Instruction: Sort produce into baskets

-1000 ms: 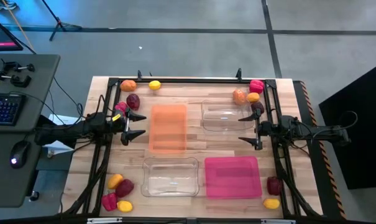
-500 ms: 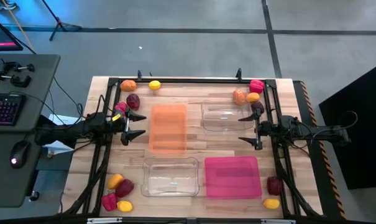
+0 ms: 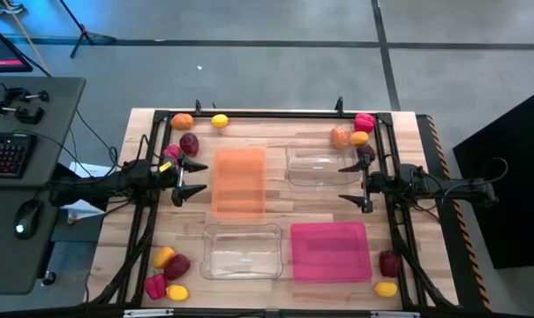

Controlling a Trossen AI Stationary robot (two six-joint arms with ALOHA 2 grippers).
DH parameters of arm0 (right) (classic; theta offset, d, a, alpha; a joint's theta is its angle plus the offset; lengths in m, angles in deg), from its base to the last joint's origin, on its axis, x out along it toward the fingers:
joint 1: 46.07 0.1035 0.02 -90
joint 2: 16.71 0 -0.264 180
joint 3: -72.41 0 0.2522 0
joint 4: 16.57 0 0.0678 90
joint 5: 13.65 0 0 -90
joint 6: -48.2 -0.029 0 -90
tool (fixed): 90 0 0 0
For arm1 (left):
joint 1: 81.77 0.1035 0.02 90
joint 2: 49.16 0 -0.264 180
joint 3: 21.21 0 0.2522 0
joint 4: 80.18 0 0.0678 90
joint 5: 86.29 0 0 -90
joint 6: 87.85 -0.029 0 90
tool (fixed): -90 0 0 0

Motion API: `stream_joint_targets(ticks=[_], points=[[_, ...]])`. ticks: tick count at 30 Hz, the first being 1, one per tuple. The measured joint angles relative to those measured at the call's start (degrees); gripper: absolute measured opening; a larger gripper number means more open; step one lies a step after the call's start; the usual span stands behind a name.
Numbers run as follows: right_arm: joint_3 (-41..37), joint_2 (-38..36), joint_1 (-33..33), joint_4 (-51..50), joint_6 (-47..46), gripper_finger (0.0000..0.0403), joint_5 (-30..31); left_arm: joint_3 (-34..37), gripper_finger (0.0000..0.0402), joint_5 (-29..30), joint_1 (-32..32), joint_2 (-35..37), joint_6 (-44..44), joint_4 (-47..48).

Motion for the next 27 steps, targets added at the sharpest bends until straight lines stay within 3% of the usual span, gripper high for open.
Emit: stream_joint_targets(ticks=[16,18,21,24,27], points=[[-0.01,0.01,-0.02,1.6,-0.47,0.0376,-0.08,0.01,0.0351,-0.02,0.0,0.0,0.0,0.0],[0.0,0.12,0.2,9.44,-9.6,0.0376,-4.06,0.0,0.0351,0.0,0.0,0.0,0.0,-0.02],[-0.02,1.21,0.89,34.34,-30.34,0.0376,-7.97,0.02,0.0351,0.0,0.0,0.0,0.0,0.0],[-0.01,2.86,1.51,58.47,-40.66,0.0376,-0.31,0.02,0.0351,0.0,-0.02,0.0,0.0,-0.01],[1.65,4.79,1.5,68.42,-39.98,0.0376,7.09,0.02,0.0351,-0.01,0.0,0.01,0.01,0.01]])
